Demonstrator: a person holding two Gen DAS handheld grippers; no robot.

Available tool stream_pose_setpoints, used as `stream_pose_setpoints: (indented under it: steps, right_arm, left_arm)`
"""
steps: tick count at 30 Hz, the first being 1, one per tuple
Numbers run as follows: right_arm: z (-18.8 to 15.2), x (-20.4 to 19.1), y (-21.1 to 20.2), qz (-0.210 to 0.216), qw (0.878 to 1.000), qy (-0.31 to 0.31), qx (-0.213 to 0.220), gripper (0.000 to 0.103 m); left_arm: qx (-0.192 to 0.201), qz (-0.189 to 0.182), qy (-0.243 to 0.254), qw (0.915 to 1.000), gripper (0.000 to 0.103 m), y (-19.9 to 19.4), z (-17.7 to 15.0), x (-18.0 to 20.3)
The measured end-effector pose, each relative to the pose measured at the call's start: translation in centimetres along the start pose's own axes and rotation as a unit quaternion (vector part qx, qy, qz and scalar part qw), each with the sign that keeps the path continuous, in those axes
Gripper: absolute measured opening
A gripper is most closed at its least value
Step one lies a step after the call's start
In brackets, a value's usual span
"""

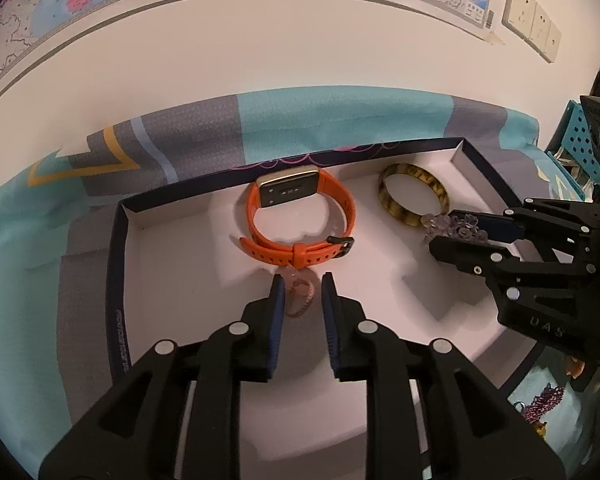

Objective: Organize jewelry
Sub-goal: 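Open the left tool to drop the hair tie while the right tool releases the crystals, then withdraw both tools from the box, right tool moving toward the beaded keychain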

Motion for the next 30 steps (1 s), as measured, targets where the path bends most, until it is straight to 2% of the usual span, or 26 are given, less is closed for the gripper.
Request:
stream_pose_setpoints:
  steps: [2,3,4,6,12,16,19,25,30]
  right_arm:
    - [0.1,0.2,-0.5,-0.001,1.000,0.006,0.007,0.027]
    - [0.2,0.2,-0.7,-0.002,1.000,0.006,0.011,0.027]
    - [0.3,0.3,-1.0,-0.003,1.000,0.006,0.013,0.028]
    - [0.4,0.5,-1.5,-0.003,1.000,0.011,0.019,0.029]
    - [0.5,0.8,-3.4,0.004,0.999,0.023,0.042,0.030]
    - [0.1,0.7,-5.1,0.014,0.998,0.028,0.054,0.030]
    - [-0.6,0.4,-7.1,0.032,0.997,0.030,0.067,0.034]
    - [-3.0,-0.9,-10.8,0.054,0.995,0.013,0.085,0.038]
    - [-6.4,-1.9,-11.5,0.059,0.996,0.000,0.067,0.040]
  left_arm:
    - [0.011,-0.003,0.003,0.9999,0.030,-0.6,0.2,0.1]
    - [0.017,-0.004,0.004,0.9998,0.038,-1.1,0.3,0.1]
    - [0.024,-0.004,0.004,0.9997,0.051,-1.6,0.4,0.1]
    - [0.035,-0.006,-0.002,0.9994,0.059,-2.6,0.6,0.0]
    - [0.063,-0.010,-0.005,0.9980,0.063,-5.8,0.0,0.0]
    - [0.087,-0.008,-0.002,0.9962,0.070,-8.5,-1.1,-0.2]
    - [0.103,-0.008,-0.003,0.9947,0.071,-10.6,-2.1,-0.5]
    - [0.121,0.001,0.010,0.9926,0.073,-13.7,-4.7,-0.6]
    - [0.120,0.003,0.006,0.9927,0.074,-15.0,-7.0,-0.8]
Point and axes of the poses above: each gripper's, at about its wrist camera, not at the fingertips, and y roughly the way its jaws point, x to its right, z to its top, the point moved 6 cm from there along y, roughly the way its jaws point, and after that the axes turned 1 degree about -z, right-handed, at the moved point
